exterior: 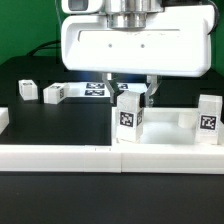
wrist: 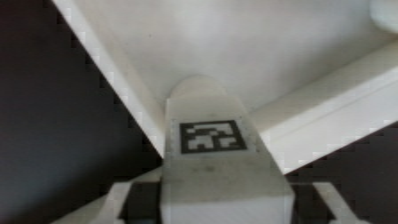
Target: Assemble square table
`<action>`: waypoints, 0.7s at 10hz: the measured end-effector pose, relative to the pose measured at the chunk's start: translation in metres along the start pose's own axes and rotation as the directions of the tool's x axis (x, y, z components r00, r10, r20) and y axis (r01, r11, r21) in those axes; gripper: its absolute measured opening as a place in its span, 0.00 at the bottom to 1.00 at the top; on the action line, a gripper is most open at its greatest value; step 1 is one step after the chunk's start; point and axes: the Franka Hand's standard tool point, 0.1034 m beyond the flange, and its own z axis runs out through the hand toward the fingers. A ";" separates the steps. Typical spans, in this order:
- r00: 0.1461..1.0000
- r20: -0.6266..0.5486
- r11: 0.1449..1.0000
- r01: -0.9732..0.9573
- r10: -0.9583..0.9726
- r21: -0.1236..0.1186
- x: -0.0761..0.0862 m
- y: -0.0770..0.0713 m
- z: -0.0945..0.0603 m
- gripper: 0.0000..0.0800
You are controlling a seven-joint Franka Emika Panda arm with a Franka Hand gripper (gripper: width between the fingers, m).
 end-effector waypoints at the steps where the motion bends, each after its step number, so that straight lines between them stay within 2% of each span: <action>1: 0.995 0.000 0.995 -0.102 0.102 -0.001 0.000 0.001 0.000 0.37; 2: 0.949 0.002 0.949 -0.317 0.317 -0.001 -0.001 0.002 0.001 0.37; 4: 0.740 0.050 0.740 -0.672 0.671 0.013 -0.005 0.001 0.002 0.37; 5: 0.663 0.069 0.664 -0.748 0.746 0.001 -0.006 -0.001 0.002 0.37; 6: 0.525 0.091 0.528 -0.849 0.846 -0.002 -0.005 -0.002 0.001 0.37; 7: 0.462 0.110 0.465 -0.885 0.880 -0.002 -0.002 0.002 0.001 0.37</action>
Offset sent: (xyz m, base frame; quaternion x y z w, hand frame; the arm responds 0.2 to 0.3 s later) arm -0.0109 0.0231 -0.0132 0.0707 -0.0894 0.5625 0.8189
